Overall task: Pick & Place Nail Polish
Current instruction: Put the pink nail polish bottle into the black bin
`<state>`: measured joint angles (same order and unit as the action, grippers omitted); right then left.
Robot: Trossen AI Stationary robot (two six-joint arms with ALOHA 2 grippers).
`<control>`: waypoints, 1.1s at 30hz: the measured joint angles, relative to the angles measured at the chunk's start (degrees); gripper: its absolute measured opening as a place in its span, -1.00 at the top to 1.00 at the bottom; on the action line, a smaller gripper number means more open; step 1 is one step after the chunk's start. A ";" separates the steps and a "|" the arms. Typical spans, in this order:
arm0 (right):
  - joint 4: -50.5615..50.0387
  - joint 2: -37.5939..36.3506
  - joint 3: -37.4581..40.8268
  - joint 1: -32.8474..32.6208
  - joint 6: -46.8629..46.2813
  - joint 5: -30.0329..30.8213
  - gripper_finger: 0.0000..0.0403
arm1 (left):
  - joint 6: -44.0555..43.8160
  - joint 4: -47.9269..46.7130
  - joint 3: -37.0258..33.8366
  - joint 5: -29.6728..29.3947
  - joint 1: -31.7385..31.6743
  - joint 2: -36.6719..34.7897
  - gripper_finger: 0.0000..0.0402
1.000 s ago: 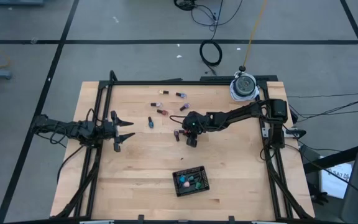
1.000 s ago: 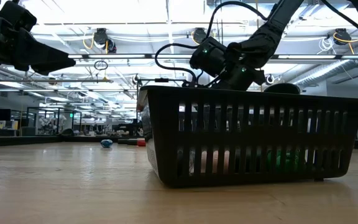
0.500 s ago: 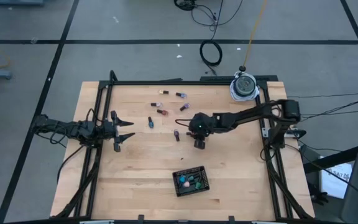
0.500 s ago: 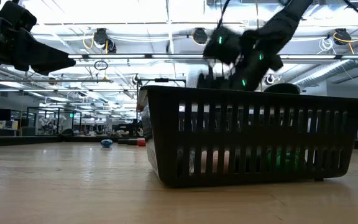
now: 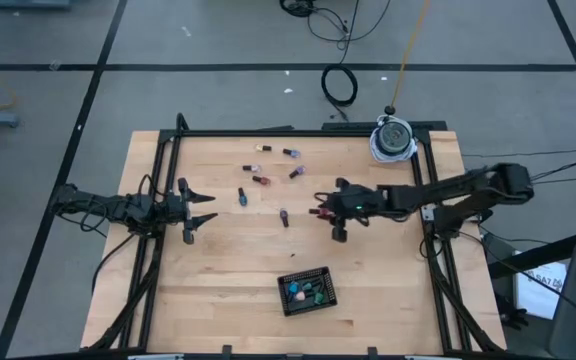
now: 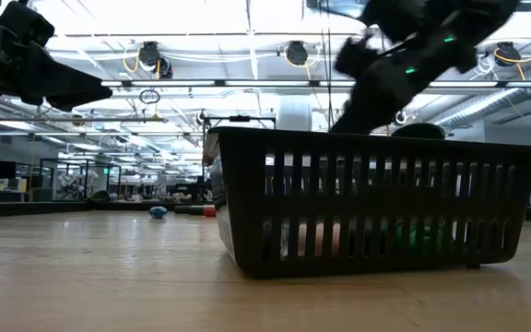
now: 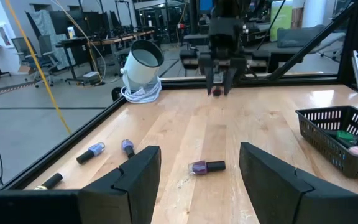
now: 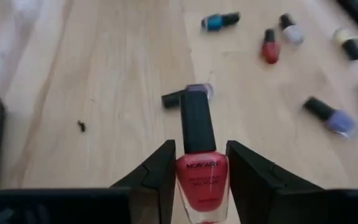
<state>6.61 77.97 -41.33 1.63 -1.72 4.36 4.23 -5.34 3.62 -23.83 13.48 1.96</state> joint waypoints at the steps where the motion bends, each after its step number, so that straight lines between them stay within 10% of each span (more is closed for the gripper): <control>1: 1.41 -1.73 1.24 0.00 -0.11 0.02 0.46 | 0.00 0.01 0.01 0.01 -0.01 0.02 -0.07; 15: 21.84 -20.16 16.47 0.14 -3.22 -9.87 0.46 | 0.00 0.86 0.00 0.14 -0.01 0.02 -0.07; 33: 42.30 -19.84 18.07 -5.18 -4.80 -36.21 0.46 | 0.00 0.93 0.00 0.17 0.00 0.02 -0.07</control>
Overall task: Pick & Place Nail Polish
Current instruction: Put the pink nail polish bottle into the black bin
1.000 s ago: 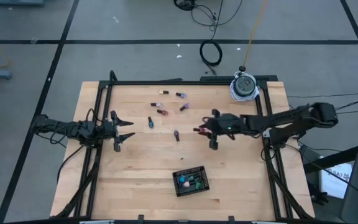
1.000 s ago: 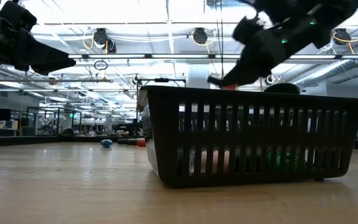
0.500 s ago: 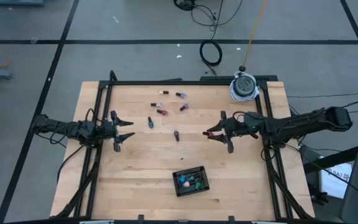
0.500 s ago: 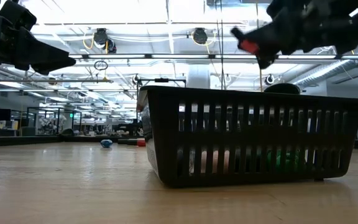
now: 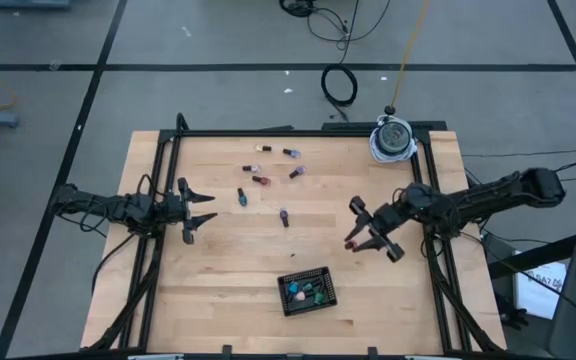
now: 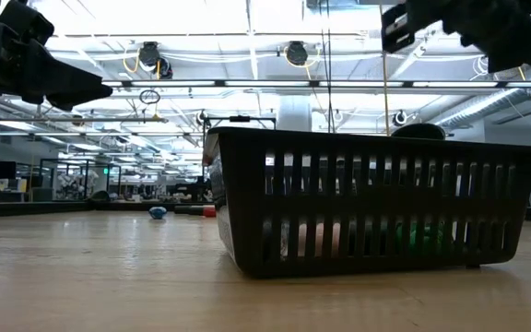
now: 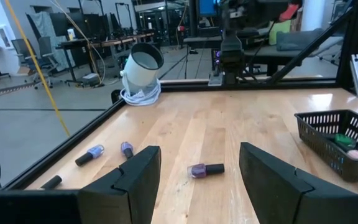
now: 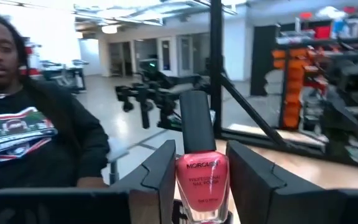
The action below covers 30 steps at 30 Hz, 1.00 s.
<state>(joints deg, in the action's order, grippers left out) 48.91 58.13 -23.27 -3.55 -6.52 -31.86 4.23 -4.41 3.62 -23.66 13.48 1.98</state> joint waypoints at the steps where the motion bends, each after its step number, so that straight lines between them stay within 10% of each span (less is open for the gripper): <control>1: 0.43 -0.02 0.00 -0.53 0.18 -0.02 0.46 | 0.00 0.04 0.00 0.01 0.00 -0.02 -0.07; 16: 0.50 -0.01 -0.02 -2.58 1.82 2.33 0.46 | 0.00 0.01 0.00 0.08 -0.01 0.00 -0.07; 30: -9.35 -0.01 -0.09 -3.24 12.58 36.51 0.46 | 0.00 -0.01 0.00 0.11 0.01 0.00 -0.07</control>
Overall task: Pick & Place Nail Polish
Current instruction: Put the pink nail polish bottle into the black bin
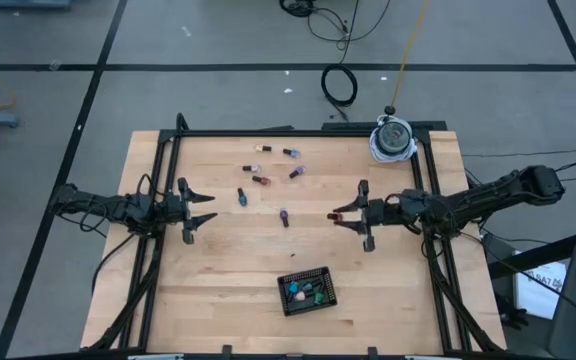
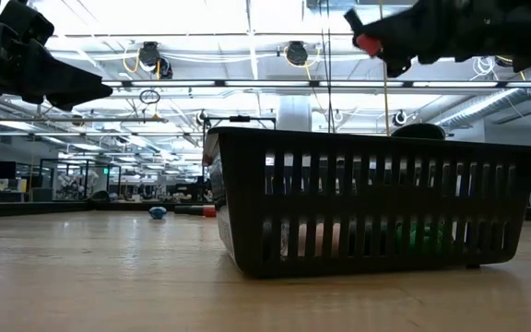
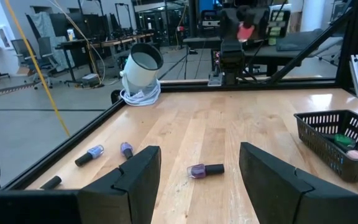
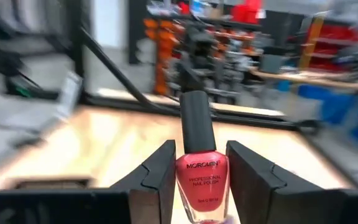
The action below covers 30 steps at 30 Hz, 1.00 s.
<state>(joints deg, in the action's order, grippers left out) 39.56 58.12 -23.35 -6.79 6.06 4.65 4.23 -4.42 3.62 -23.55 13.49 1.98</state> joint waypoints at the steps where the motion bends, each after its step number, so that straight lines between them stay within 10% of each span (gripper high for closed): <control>1: -0.90 0.01 0.00 -0.40 2.56 2.82 0.46 | 0.00 0.01 0.00 0.00 -0.02 0.00 -0.07; 15: -7.64 4.83 -0.02 -8.27 35.22 38.67 0.46 | 0.00 0.01 0.00 0.00 -0.02 0.00 -0.07; 30: 2.25 10.19 -0.02 -8.23 42.61 43.53 0.46 | 0.00 -0.01 0.00 0.00 -0.01 0.00 -0.07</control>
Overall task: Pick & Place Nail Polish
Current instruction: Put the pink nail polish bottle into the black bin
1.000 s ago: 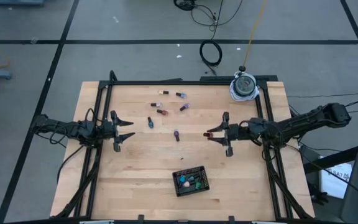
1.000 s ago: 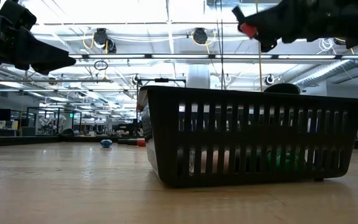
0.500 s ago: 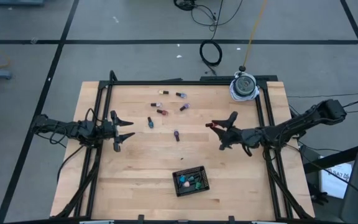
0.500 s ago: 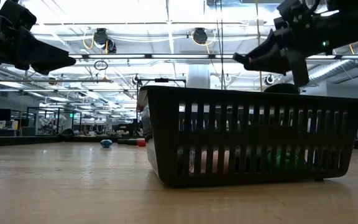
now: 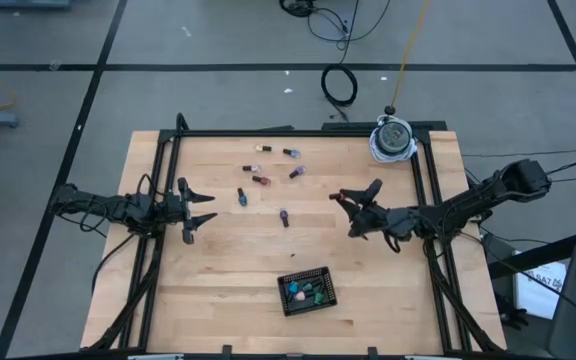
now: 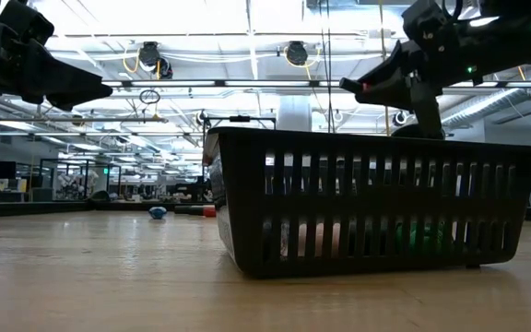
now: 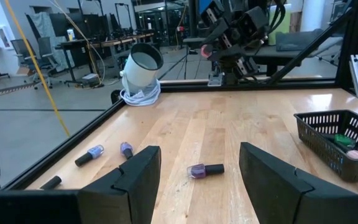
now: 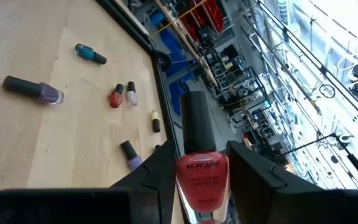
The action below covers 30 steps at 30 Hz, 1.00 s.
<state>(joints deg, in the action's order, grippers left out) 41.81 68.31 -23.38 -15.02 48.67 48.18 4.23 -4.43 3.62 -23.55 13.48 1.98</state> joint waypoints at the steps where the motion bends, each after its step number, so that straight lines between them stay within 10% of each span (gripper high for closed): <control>1: 0.00 -0.02 0.00 0.07 -0.21 0.01 0.46 | 0.00 0.00 0.00 0.00 0.02 0.00 -0.07; 30: -0.47 -0.02 0.00 0.06 -1.03 -0.02 0.46 | 0.00 0.00 0.00 0.00 0.02 0.00 -0.07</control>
<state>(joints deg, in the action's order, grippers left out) 41.34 68.29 -23.38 -14.96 47.64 48.16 4.23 -4.43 3.62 -23.55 13.49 1.98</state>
